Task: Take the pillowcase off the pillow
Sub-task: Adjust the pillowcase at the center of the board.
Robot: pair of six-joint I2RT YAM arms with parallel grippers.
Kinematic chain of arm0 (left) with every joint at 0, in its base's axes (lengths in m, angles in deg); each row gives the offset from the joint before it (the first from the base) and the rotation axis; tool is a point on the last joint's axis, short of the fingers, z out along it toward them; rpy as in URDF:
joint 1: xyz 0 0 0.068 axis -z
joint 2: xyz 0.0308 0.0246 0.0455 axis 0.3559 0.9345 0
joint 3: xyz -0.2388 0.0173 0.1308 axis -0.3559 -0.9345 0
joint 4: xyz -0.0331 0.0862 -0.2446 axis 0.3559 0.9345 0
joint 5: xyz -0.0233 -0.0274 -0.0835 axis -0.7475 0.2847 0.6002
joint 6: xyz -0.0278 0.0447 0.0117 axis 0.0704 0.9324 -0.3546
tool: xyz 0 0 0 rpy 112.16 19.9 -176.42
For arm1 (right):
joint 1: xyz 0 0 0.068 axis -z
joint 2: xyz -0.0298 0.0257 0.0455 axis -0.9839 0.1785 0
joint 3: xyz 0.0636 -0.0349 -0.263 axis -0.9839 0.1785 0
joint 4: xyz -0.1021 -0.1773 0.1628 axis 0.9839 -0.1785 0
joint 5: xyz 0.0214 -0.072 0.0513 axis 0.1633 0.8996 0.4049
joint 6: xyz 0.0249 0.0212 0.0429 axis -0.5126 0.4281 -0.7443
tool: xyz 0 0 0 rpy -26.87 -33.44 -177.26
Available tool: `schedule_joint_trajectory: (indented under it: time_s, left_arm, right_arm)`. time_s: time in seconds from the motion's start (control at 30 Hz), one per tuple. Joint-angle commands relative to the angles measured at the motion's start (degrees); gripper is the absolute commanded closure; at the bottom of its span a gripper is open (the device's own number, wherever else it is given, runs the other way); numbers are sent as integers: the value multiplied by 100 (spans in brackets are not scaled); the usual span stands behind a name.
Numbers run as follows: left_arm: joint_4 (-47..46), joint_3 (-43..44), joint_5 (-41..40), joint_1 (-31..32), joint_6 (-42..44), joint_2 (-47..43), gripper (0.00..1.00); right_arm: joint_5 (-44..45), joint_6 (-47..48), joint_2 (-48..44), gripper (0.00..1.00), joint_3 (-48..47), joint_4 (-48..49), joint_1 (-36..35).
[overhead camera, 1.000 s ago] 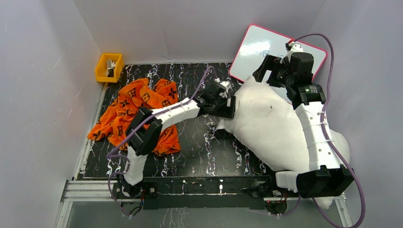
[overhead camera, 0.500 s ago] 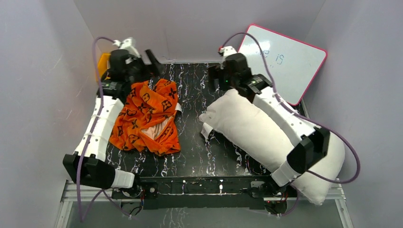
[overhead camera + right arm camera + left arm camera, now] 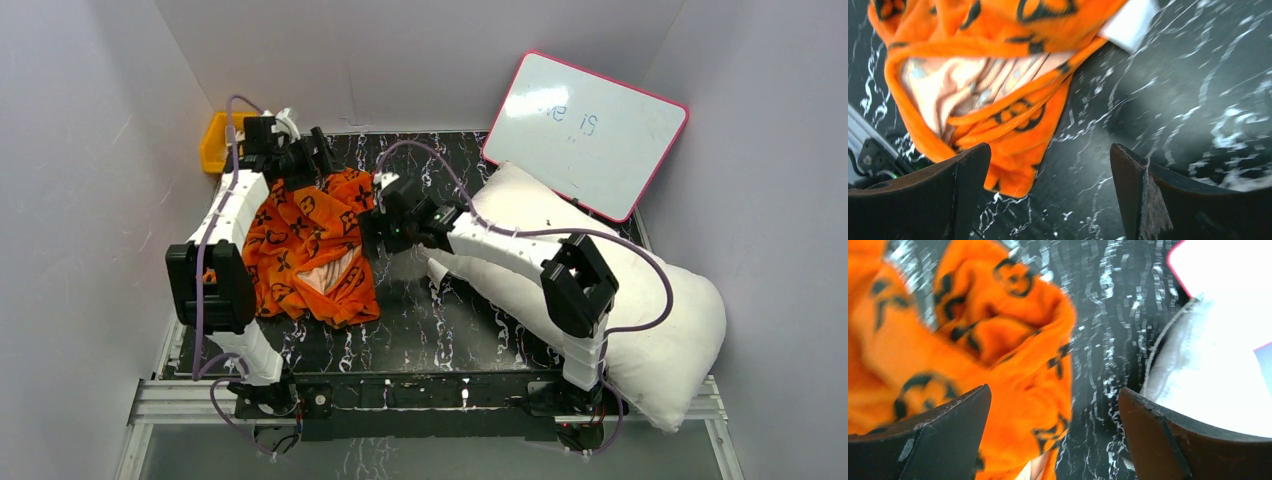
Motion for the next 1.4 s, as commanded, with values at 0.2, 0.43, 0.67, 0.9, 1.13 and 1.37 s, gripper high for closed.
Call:
schedule_joint_trajectory:
  time_s: [0.2,0.43,0.67,0.9,1.13,1.37]
  left_arm:
    - [242,1615,214,1064,1203,1428,2]
    - [587,1438,-1005,1203,1363,1938,2]
    - [580,1251,-1363,1098,1330,1925,26]
    - [554,1027,-817,601,1083,1808,68]
    - [584,1197,-651,251,1000,1329,100]
    - [402,2088,-290,-54,652,983,100]
  right_arm:
    - [-160,-1404,-85,4,1227,1173,-1193]
    - [-37,-1892,-91,4,1693,1612,-1495]
    - [257,-1859,270,13,1467,1799,-1615]
    - [453,-1754,577,22,1342,1826,-1619]
    - [889,-1538,350,67,1476,1799,-1473]
    - [874,-830,-225,100,1136,1541,-331]
